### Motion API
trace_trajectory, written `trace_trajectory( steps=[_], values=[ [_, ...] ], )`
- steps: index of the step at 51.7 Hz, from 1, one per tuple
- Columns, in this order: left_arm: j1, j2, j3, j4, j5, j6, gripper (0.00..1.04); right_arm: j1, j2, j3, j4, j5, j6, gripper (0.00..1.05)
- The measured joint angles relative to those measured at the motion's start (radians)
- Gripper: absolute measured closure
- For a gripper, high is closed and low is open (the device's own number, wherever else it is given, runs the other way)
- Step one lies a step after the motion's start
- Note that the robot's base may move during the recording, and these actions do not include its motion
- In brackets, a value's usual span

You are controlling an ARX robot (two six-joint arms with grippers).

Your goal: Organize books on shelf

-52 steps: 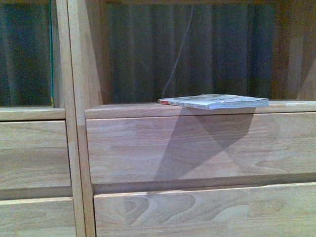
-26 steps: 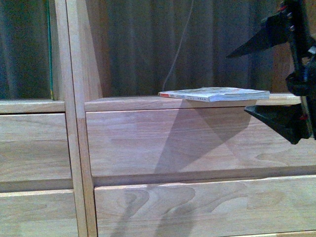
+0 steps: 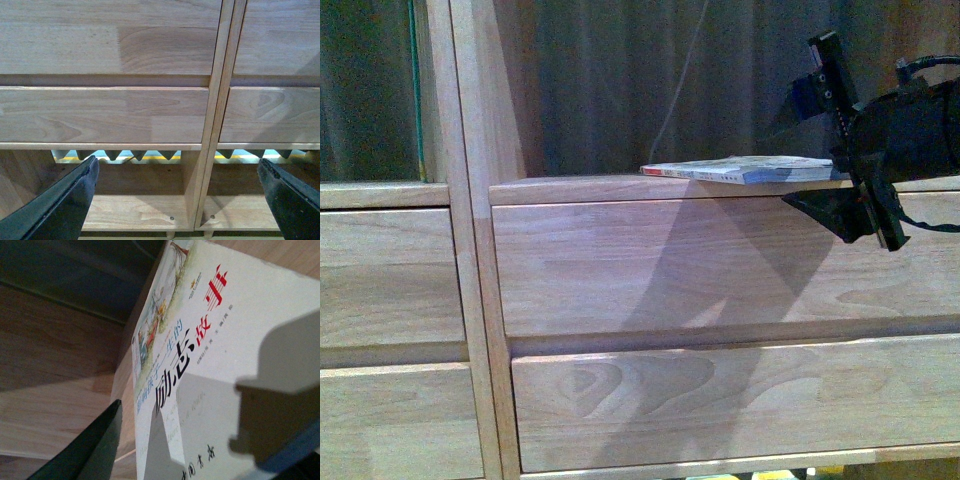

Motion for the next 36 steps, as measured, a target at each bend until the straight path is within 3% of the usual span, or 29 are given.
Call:
trace_trajectory(
  steps=[20, 36],
  values=[
    [0.0, 0.0, 0.0, 0.0, 0.0, 0.0, 0.07, 0.027, 0.013, 0.011, 0.022, 0.005, 0.037, 0.94],
    [0.0, 0.0, 0.0, 0.0, 0.0, 0.0, 0.07, -0.001, -0.081, -0.108, 0.122, -0.055, 0.089, 0.98]
  ],
)
